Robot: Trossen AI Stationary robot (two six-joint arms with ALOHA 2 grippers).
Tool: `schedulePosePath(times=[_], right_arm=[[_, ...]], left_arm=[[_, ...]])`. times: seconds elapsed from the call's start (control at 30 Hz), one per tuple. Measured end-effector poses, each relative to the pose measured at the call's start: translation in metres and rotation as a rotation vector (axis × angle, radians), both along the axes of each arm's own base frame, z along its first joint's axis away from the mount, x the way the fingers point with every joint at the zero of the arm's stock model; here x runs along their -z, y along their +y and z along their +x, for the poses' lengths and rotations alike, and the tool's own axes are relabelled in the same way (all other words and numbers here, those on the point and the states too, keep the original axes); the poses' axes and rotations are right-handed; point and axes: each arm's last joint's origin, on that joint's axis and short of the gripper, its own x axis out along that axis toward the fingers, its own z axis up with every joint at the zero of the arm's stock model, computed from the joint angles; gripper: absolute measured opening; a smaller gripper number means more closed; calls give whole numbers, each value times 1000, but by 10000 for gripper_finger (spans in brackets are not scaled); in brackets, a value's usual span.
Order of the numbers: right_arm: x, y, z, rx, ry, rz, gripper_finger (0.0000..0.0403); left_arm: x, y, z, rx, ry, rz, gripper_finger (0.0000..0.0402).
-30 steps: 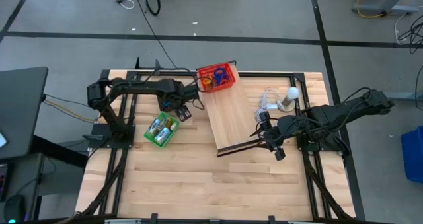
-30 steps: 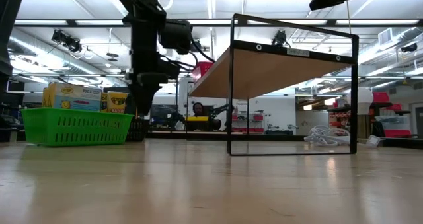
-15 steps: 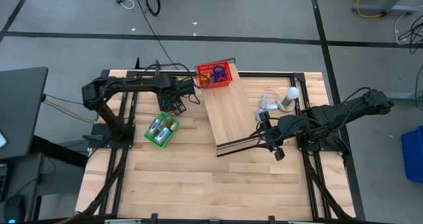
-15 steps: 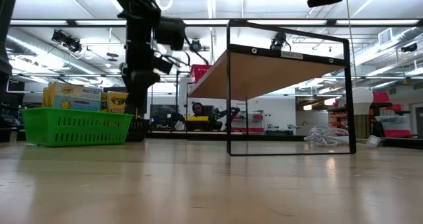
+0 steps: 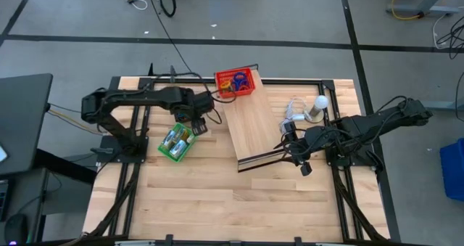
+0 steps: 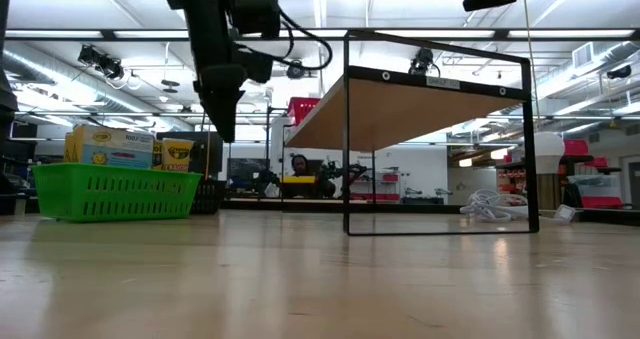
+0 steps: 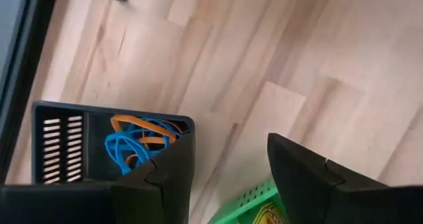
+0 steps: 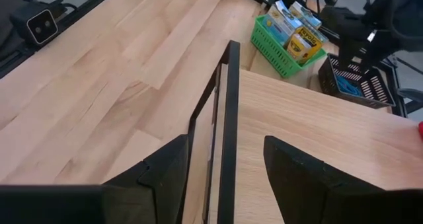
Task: Pick & Place Office Desk Supplies
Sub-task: Put the black basket with rubber bands on the shelf
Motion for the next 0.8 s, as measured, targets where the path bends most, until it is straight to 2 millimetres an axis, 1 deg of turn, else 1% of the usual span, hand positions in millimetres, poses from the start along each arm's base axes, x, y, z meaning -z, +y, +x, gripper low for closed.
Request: schedulePosePath(times=[0.13, 0.27, 0.37, 0.43, 0.6, 0.7, 0.8], right_arm=[[0, 0, 0, 3, -3, 5, 208], [0, 0, 0, 6, -3, 10, 208], [0, 0, 0, 6, -2, 10, 208], [0, 0, 0, 6, -2, 10, 208], [0, 0, 0, 1, -3, 3, 208], [0, 0, 0, -1, -3, 1, 208], [0, 0, 0, 0, -4, 1, 208]], left_arm=[[6, 1, 8, 3, -24, -18, 195], [14, 2, 9, -1, 16, -36, 197], [25, 1, 5, -4, 34, -61, 204], [36, -1, -1, -14, 78, -70, 208], [57, -1, -11, -32, 124, -39, 211], [63, 3, -12, -36, 100, -17, 211], [64, 9, -12, -31, 93, -10, 211]])
